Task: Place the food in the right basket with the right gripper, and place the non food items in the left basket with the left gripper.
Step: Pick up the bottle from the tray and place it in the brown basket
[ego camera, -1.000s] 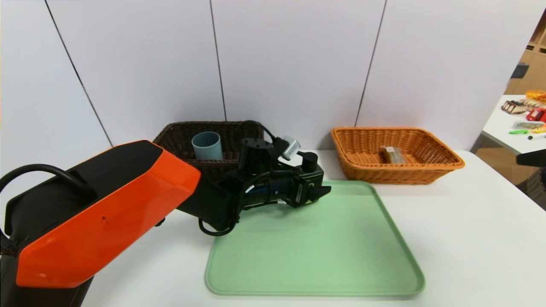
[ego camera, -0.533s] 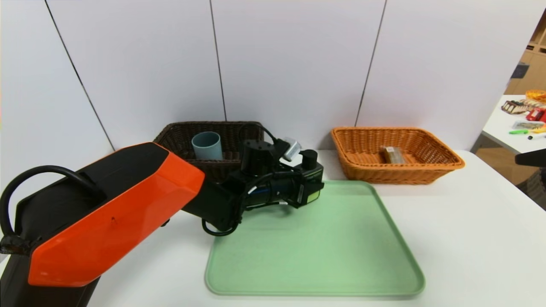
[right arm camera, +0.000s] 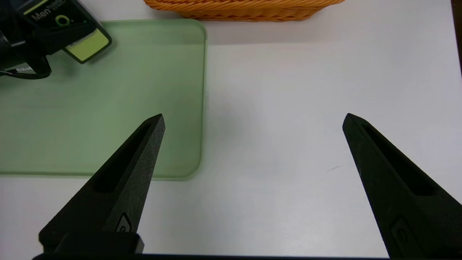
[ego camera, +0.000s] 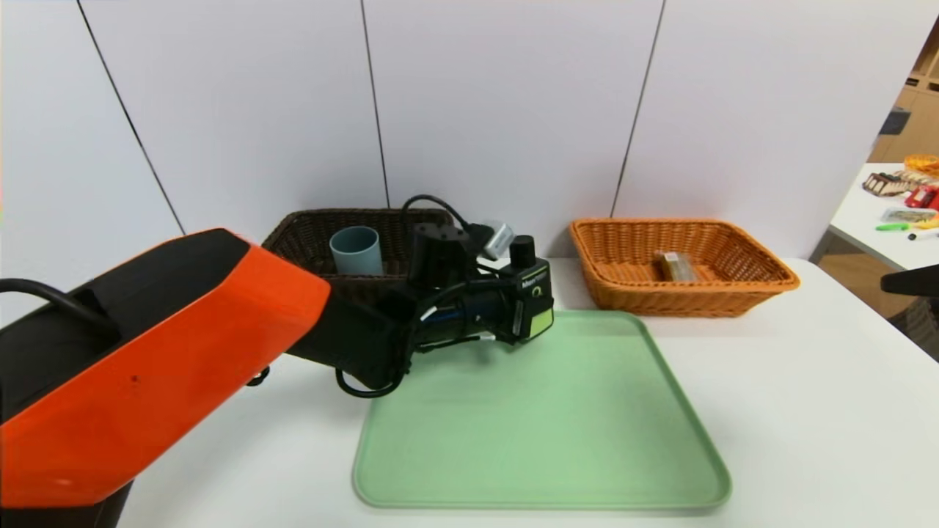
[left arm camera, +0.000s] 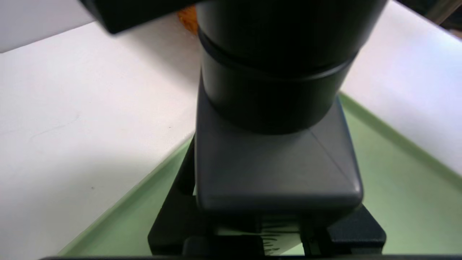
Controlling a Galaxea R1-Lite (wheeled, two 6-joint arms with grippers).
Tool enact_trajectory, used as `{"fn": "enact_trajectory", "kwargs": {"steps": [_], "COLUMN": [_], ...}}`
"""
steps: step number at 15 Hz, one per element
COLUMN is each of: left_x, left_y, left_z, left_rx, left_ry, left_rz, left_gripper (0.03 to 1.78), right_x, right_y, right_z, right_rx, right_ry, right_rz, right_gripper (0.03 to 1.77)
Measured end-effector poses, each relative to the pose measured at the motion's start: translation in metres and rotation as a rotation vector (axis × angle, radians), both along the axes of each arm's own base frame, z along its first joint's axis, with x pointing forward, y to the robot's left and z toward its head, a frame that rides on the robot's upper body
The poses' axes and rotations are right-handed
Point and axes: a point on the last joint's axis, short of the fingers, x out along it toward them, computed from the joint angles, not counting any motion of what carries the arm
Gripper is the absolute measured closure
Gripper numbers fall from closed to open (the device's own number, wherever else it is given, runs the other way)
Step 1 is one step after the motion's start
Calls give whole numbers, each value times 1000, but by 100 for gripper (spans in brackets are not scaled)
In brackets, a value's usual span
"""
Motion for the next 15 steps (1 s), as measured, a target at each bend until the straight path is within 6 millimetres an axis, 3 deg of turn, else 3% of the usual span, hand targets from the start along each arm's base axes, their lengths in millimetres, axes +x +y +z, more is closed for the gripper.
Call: {"fn": "enact_trajectory", "kwargs": {"steps": [2,6,10,12,15], "left_x": [-13,-40,-51,-45,-30], "left_y": [4,19,52,75,113], "left_z": [32,127,197,216,212], "left_rx": [-21,-104,-95,-57,41], "left_ry": [9,-44,-65,-49,70], "left_rz": [15,131,353,495,741], "left_gripper": [119,119,119,119,119], "right_x": [0,0,-1,-3,-6], "right_y": [0,0,0,0,-1], "right_z": [-1,-6,-7,-7,-6], "right_rx": [3,0,1,3,4], "right_ry": [6,25,23,19,11], "right_rz": [5,7,9,11,12], "right_gripper": [10,10,10,10,10]}}
